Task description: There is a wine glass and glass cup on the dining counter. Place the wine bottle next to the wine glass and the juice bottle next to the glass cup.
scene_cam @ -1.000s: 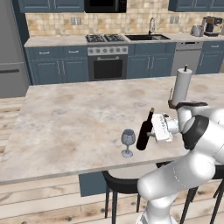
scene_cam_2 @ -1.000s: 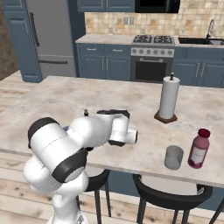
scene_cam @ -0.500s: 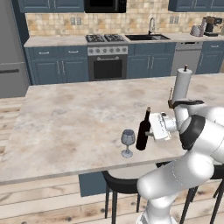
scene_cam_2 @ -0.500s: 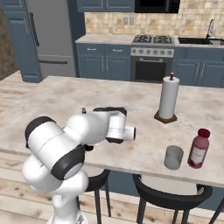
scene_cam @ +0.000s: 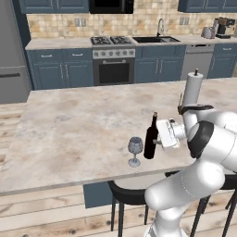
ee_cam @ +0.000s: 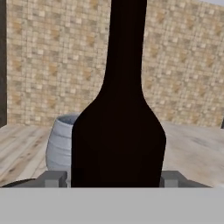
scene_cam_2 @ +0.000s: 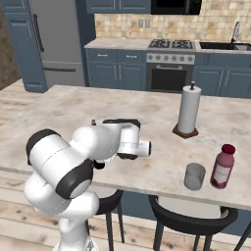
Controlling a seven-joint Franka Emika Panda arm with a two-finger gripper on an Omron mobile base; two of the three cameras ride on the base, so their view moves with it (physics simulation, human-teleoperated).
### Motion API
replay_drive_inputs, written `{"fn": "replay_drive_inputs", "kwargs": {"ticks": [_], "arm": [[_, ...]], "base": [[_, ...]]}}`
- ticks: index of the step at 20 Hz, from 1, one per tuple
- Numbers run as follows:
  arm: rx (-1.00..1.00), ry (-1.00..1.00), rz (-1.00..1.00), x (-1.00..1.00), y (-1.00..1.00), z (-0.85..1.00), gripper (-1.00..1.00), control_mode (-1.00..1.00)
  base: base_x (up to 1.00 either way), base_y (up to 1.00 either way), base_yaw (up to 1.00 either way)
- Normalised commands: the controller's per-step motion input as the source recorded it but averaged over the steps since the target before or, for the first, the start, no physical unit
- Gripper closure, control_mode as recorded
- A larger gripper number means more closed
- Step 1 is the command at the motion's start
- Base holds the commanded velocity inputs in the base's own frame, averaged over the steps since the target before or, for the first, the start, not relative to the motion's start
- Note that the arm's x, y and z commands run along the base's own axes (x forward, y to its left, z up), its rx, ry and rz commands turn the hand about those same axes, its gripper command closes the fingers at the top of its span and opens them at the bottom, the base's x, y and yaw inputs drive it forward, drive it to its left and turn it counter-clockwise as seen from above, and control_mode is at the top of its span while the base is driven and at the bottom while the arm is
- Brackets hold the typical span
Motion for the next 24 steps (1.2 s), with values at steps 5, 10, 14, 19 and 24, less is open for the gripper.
{"fn": "replay_drive_inputs", "kwargs": {"ticks": [5, 10, 14, 19, 24], "arm": [[0.00, -0.01, 0.00, 0.00, 0.00, -0.07, -1.00, -1.00], [0.00, -0.03, 0.00, -0.01, 0.00, -0.02, -1.00, -1.00], [0.00, -0.02, 0.00, -0.01, -0.01, 0.00, -1.00, -1.00], [0.00, 0.00, 0.00, 0.00, -0.05, 0.00, -1.00, -1.00], [0.00, 0.00, 0.00, 0.02, -0.13, 0.00, -1.00, -1.00]], "base": [[0.00, 0.00, 0.00], [0.00, 0.00, 0.00], [0.00, 0.00, 0.00], [0.00, 0.00, 0.00], [0.00, 0.00, 0.00]]}}
